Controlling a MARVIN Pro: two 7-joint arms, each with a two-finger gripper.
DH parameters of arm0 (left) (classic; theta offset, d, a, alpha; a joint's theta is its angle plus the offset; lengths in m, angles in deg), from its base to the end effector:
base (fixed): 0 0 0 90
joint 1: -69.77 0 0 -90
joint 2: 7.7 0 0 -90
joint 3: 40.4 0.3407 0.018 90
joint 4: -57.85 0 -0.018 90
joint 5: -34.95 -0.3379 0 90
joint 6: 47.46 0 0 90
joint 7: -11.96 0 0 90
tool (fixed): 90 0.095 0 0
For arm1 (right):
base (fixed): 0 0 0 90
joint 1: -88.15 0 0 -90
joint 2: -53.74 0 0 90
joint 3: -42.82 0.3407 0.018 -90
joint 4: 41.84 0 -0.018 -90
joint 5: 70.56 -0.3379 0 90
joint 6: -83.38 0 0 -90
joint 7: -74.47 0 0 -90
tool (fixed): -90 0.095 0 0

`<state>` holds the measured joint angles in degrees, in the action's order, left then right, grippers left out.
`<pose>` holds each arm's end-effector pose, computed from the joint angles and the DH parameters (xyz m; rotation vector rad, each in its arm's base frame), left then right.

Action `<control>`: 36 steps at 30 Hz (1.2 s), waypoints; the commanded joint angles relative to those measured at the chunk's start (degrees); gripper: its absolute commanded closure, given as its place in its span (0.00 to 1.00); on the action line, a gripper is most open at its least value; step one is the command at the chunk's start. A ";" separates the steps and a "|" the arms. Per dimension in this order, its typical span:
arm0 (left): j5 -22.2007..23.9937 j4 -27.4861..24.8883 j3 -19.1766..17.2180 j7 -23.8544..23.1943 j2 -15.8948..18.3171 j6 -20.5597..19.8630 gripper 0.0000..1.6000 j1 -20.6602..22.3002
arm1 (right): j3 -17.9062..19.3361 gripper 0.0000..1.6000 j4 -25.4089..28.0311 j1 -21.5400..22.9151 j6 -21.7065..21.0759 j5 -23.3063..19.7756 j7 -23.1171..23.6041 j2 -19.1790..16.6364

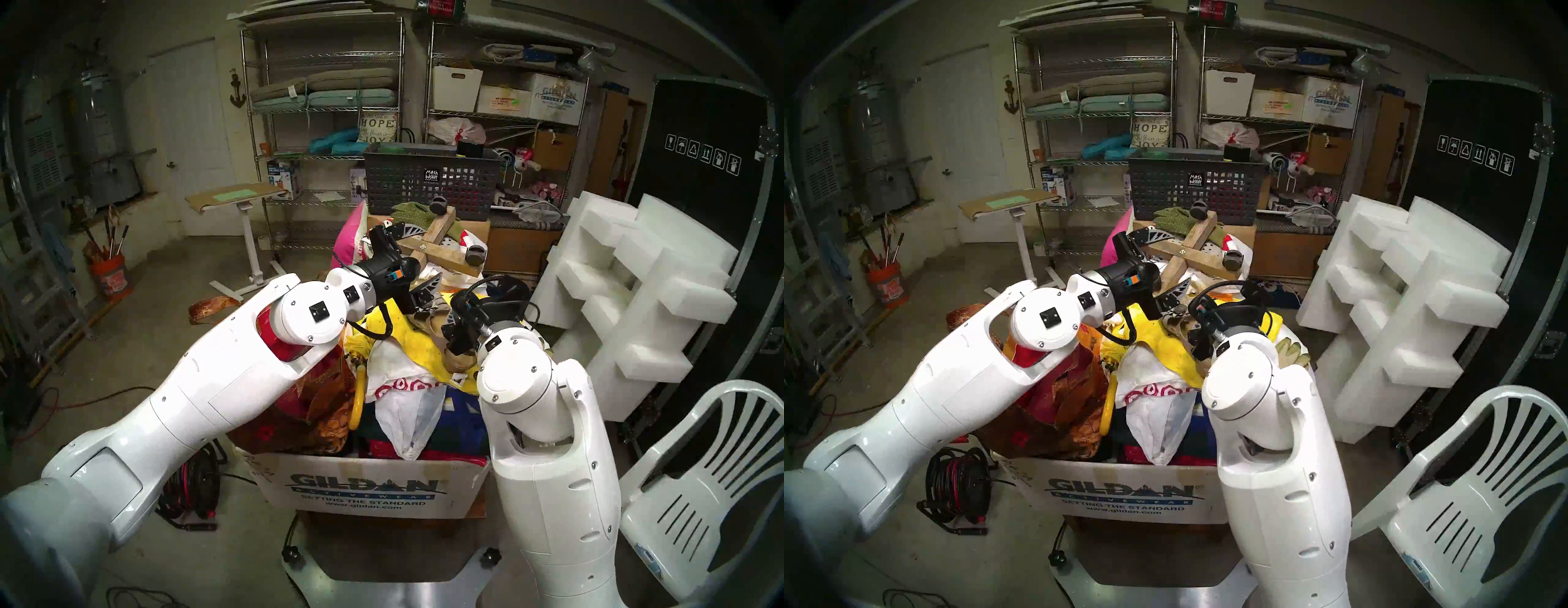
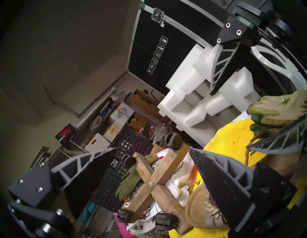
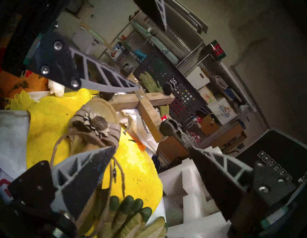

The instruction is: Unbuckle a shoe

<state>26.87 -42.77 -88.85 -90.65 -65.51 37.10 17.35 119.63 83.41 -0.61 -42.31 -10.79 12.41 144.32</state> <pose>0.5054 -0.1080 -0.1300 -1.2892 1.5961 -2.1796 0.3941 0.0728 -0.1634 1.8409 0.8189 1.6674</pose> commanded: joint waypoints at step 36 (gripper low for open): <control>1.24 -12.67 -4.21 2.26 8.81 -5.36 0.00 -6.21 | 7.76 0.00 4.40 1.48 5.27 -5.70 1.45 -0.49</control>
<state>27.92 -54.88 -92.18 -88.64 -56.34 31.21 10.03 127.64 86.87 0.45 -37.71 -16.34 14.44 143.70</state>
